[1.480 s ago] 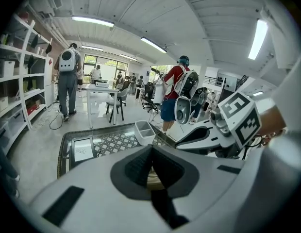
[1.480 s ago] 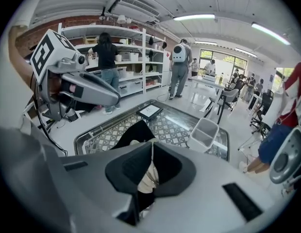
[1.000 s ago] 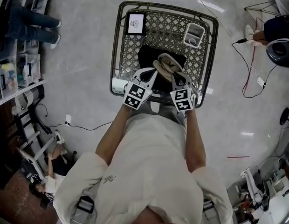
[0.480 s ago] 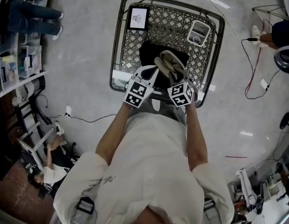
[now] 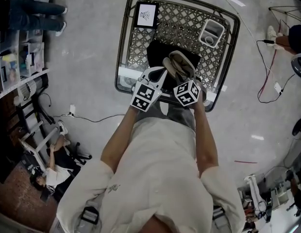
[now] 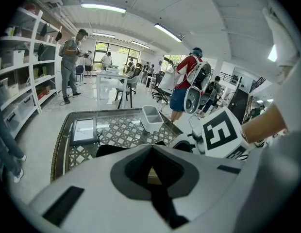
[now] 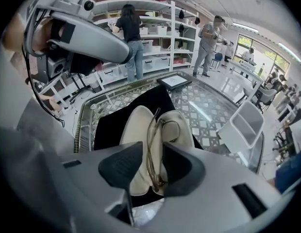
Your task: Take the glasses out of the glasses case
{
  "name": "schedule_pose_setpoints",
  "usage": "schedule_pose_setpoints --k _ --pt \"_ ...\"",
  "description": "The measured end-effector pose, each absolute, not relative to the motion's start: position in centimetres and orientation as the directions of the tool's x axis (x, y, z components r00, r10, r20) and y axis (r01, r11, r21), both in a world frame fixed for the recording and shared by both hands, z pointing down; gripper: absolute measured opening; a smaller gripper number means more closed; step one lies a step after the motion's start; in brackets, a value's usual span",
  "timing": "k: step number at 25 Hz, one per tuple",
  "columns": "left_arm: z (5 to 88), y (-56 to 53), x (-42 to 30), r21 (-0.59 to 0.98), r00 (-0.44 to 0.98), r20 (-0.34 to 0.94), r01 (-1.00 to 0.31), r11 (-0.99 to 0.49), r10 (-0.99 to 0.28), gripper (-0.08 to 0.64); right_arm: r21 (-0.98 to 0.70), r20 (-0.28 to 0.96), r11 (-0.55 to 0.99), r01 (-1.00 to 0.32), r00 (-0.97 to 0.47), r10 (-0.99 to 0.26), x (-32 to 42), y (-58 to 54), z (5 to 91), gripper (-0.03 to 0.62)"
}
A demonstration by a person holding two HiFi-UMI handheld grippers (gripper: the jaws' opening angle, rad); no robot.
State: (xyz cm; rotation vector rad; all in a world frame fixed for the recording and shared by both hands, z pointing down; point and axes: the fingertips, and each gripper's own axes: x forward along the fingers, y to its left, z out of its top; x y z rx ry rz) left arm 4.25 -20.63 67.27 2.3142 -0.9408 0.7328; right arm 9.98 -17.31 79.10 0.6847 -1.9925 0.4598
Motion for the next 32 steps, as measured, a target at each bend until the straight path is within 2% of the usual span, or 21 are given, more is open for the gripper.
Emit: schedule_pose_setpoints --k 9,13,21,32 --pt "67.6 -19.9 3.6 0.275 0.602 0.662 -0.75 -0.602 -0.447 0.009 -0.006 0.907 0.819 -0.574 -0.348 -0.237 9.7 -17.2 81.8 0.118" --pt "67.7 -19.5 3.2 0.276 0.597 0.665 -0.755 -0.594 -0.449 0.009 0.019 0.917 0.82 -0.572 -0.317 -0.242 9.9 -17.1 82.9 0.041" --pt "67.5 -19.1 2.4 0.27 0.594 0.665 -0.757 -0.595 -0.453 0.009 -0.014 0.913 0.793 -0.61 -0.331 -0.239 9.7 -17.0 82.7 0.034" --pt "67.0 -19.2 2.3 0.264 0.606 0.65 -0.746 -0.612 -0.458 0.009 -0.008 0.877 0.767 -0.641 -0.373 -0.303 9.0 -17.2 80.1 0.032"
